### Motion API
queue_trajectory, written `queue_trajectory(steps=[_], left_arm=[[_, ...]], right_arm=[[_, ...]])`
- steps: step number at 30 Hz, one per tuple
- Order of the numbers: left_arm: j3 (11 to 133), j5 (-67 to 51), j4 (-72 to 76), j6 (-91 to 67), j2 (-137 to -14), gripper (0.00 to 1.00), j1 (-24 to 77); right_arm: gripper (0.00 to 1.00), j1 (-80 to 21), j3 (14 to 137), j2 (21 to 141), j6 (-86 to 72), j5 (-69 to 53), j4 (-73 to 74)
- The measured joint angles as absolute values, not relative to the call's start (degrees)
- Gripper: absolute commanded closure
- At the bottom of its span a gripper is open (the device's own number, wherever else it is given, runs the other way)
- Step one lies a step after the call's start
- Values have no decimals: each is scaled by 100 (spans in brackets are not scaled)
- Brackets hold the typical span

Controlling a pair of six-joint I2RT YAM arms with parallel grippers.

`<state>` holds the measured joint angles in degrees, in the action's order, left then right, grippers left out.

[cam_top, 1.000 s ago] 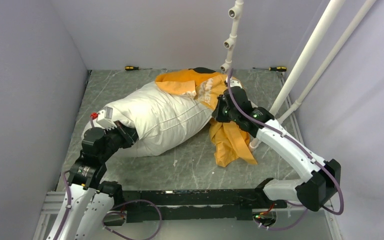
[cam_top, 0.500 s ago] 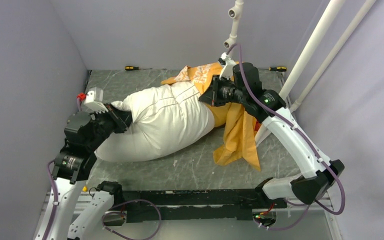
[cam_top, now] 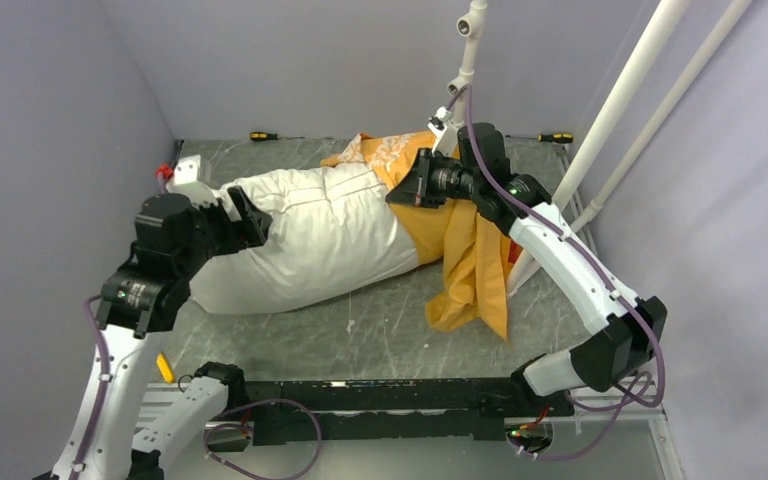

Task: Put the pillow into the pillowcase
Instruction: Stuff the pillow into the pillowcase.

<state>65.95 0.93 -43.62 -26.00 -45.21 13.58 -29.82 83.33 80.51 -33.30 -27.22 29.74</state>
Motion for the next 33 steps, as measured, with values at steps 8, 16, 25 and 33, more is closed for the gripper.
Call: queue_trajectory(steps=[8, 16, 25, 33], left_arm=[[8243, -1387, -4300, -1712, -5107, 0, 1396], [7822, -2786, -3638, -1400, -5948, 0, 1927], [7583, -1868, -3105, -580, -7526, 100, 3142], [7017, -1380, -2121, -902, -7076, 100, 3166]], right_arm=[[100, -2794, 8925, 8829, -3632, -3186, 2661], [100, -2783, 9091, 8958, -3732, -3395, 2604], [100, -2759, 9312, 9185, -3813, -3758, 2742], [100, -2871, 10300, 9647, -3802, -4318, 3140]])
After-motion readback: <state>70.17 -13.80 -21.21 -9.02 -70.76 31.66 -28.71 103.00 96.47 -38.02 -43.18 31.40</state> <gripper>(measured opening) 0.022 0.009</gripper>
